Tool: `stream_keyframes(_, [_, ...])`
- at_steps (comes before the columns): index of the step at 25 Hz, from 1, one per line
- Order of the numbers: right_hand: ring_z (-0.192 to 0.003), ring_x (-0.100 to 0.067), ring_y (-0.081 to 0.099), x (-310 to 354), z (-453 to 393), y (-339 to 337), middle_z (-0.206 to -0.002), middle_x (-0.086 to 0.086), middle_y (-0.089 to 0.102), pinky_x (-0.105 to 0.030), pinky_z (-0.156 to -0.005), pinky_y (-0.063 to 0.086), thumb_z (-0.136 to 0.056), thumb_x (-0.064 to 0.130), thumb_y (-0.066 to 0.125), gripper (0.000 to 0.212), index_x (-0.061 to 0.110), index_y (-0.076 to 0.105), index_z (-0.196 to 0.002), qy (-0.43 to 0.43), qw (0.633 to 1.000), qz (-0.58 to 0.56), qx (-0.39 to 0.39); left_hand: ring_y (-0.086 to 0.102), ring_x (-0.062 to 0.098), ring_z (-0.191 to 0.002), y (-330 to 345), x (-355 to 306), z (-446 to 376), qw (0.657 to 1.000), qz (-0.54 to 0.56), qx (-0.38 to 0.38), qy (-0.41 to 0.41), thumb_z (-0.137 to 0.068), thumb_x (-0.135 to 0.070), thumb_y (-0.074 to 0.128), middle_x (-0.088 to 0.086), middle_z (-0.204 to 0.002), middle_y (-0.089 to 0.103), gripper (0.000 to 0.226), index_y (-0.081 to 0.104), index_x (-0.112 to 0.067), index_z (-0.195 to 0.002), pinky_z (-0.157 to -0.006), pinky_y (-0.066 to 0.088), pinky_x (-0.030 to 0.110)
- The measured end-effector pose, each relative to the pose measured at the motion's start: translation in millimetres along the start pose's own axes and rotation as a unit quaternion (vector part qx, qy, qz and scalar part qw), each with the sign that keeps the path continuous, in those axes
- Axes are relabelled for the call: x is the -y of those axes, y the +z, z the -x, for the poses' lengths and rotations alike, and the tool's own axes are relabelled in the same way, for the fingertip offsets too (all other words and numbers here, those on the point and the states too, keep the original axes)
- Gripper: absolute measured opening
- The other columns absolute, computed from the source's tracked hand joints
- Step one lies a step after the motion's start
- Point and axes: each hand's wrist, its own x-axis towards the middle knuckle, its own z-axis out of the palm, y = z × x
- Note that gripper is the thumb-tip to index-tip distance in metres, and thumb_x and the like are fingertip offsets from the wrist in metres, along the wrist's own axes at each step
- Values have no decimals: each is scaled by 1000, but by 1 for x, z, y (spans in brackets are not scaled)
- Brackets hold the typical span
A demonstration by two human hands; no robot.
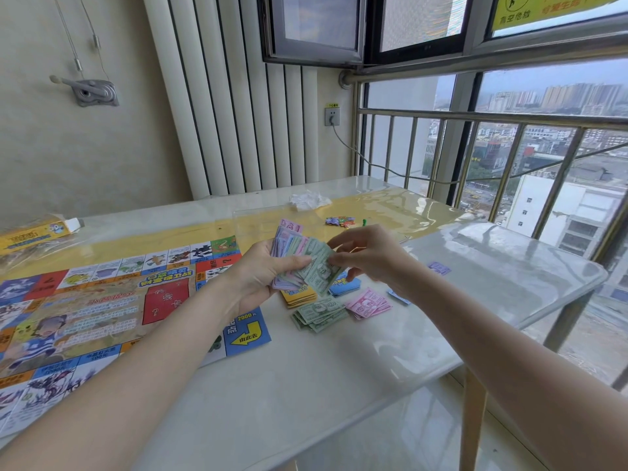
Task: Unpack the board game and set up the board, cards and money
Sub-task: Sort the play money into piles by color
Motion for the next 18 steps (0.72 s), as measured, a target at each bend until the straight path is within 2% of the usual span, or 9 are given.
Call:
stream_keyframes(2, [-50, -11, 56, 0, -2, 0, -63, -2, 60, -18, -49, 52, -79, -3, 66, 22, 0, 67, -101, -7, 1000, 8, 4, 69, 13, -57, -1, -1, 1, 1000, -19, -1, 4, -81, 11, 59, 1, -66, 72, 19, 60, -7, -85, -55, 57, 23])
stream_keyframes(6, [-44, -6, 57, 1, -4, 2, -66, -3, 62, -14, -48, 48, -79, -1, 66, 21, -1, 67, -101, -3, 1000, 11, 0, 68, 13, -54, -2, -3, 1, 999, -39, -6, 3, -80, 12, 59, 1, -63, 71, 20, 59, -7, -82, -52, 56, 22])
stream_keyframes(8, [-45, -6, 58, 1, -7, 3, -66, -3, 62, -16, -51, 52, -79, -1, 67, 18, -2, 67, -98, 8, 1000, -2, -6, 68, 12, -57, -2, -4, 1, 999, -35, -3, -1, -81, 8, 61, 2, -65, 71, 16, 60, -8, -84, -54, 57, 22])
stream_keyframes(11, [-43, -7, 58, 2, -7, 3, -63, -5, 60, -17, -50, 53, -79, -3, 66, 5, -1, 65, -83, 20, 999, -35, -19, 68, 11, -59, -1, -6, -2, 1000, -7, -21, 6, -84, 1, 60, 2, -69, 71, 11, 62, -8, -87, -54, 56, 21])
stream_keyframes(14, [-40, -5, 58, 0, -8, 2, -64, -8, 58, -11, -40, 44, -81, -7, 62, 19, 6, 57, -68, 34, 994, -101, -38, 67, 12, -54, -4, -5, -5, 998, 0, -70, -1, -86, 1, 59, 5, -73, 69, 10, 61, -7, -92, -50, 55, 22])
stream_keyframes(16, [-44, -7, 61, 0, -9, 2, -70, -10, 60, -11, -41, 44, -83, -7, 60, 18, 6, 55, -71, 32, 985, -156, -66, 68, 18, -53, -6, -8, -3, 997, 18, -66, -22, -87, 1, 56, 12, -76, 68, 10, 59, -5, -94, -50, 56, 27])
stream_keyframes(18, [-57, -14, 65, -1, -10, 3, -79, -10, 61, -15, -47, 51, -84, -6, 59, 13, 6, 54, -83, 16, 981, -170, -90, 69, 23, -55, -1, -11, -1, 998, 47, -37, -33, -89, 3, 54, 17, -81, 67, 9, 57, -4, -94, -52, 58, 31])
